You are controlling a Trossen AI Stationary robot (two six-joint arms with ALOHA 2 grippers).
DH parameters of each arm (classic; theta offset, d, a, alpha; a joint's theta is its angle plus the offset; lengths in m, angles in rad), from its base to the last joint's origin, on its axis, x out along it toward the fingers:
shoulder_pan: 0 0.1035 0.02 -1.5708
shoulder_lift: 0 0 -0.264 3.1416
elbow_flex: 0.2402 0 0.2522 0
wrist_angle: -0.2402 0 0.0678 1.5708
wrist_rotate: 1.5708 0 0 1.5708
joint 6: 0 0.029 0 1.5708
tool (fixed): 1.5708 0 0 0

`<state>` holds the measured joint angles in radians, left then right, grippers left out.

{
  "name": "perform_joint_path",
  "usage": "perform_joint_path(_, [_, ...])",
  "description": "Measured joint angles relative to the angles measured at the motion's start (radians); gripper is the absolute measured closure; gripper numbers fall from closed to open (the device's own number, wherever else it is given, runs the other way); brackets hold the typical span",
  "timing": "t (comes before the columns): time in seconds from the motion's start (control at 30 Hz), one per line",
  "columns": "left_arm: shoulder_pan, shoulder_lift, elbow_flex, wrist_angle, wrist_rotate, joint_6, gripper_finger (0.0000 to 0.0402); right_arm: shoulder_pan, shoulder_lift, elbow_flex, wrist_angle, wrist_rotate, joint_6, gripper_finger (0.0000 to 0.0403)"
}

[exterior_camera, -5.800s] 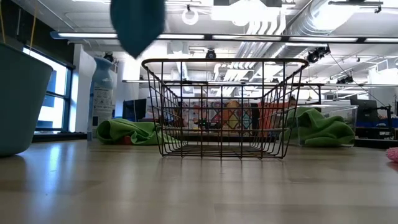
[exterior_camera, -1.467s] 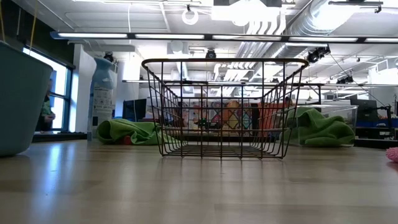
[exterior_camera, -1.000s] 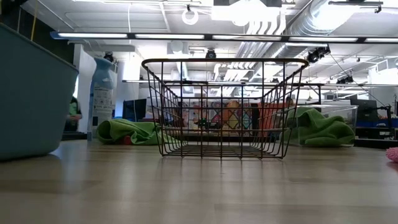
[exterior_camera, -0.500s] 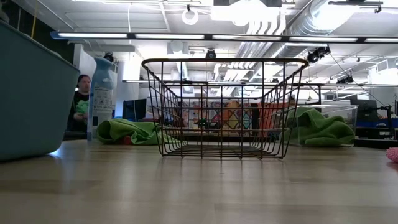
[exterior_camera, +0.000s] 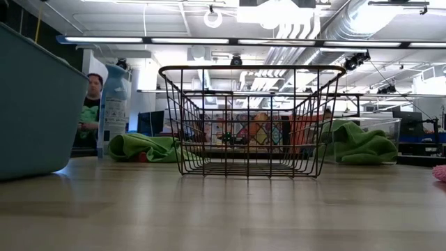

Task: Sort microfiber towel by color & place in baskets
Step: Put the green microfiber cloth into the transparent bin

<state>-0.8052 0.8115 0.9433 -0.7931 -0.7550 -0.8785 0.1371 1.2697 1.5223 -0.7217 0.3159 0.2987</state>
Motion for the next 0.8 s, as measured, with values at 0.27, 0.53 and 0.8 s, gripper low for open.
perform_joint_path(0.27, [0.144,-0.101,-0.095,0.179,-0.151,0.190,0.0208,0.000,0.000,0.000,0.001,0.065,0.081,0.0136])
perform_joint_path(0.53, [0.347,-0.148,-0.257,0.727,0.202,0.455,0.0208,0.000,0.000,0.000,0.059,0.098,0.123,0.0136])
perform_joint_path(0.8, [0.592,-0.040,-0.264,0.808,0.451,0.463,0.0208,0.000,0.000,0.000,0.102,0.101,0.123,0.0136])
